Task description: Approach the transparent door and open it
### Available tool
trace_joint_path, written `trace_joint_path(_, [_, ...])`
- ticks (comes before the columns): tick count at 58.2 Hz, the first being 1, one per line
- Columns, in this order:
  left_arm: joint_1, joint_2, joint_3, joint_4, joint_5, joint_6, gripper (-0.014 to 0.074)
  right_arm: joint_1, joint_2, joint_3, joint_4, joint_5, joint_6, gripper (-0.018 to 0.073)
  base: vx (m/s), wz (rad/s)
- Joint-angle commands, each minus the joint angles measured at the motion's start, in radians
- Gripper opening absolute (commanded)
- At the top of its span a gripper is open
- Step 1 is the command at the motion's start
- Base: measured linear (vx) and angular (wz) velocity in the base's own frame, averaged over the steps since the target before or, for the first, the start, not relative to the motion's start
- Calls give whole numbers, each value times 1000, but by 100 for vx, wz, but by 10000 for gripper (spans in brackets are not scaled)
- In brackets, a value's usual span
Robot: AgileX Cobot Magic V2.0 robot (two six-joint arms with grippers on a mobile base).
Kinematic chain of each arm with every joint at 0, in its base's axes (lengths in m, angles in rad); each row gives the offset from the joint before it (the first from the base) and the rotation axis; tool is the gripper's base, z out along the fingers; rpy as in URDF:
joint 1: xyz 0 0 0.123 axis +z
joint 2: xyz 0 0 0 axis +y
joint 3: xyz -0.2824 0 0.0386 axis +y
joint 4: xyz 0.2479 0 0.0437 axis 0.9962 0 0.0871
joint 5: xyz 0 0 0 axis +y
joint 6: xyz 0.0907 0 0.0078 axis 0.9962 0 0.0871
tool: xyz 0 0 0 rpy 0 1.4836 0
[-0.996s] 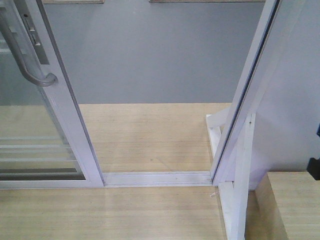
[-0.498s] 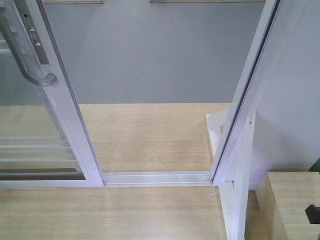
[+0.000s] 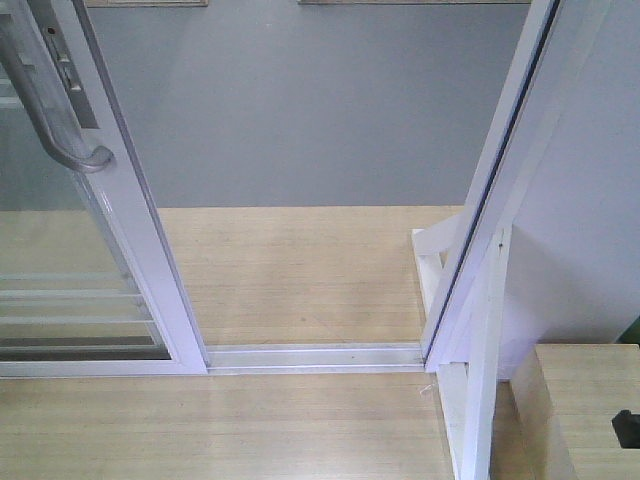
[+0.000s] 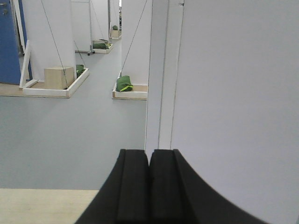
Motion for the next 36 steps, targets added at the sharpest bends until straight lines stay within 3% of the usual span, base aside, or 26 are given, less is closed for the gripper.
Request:
trace_joint_path(1, [-2,-13,30,-1,-81,-10,-6,-6,-10,14,1,-86,-7,-6,0,0])
trace_joint_path(36, [-2,-13,30,-1,-81,-10,-6,-6,-10,14,1,-86,-7,-6,0,0])
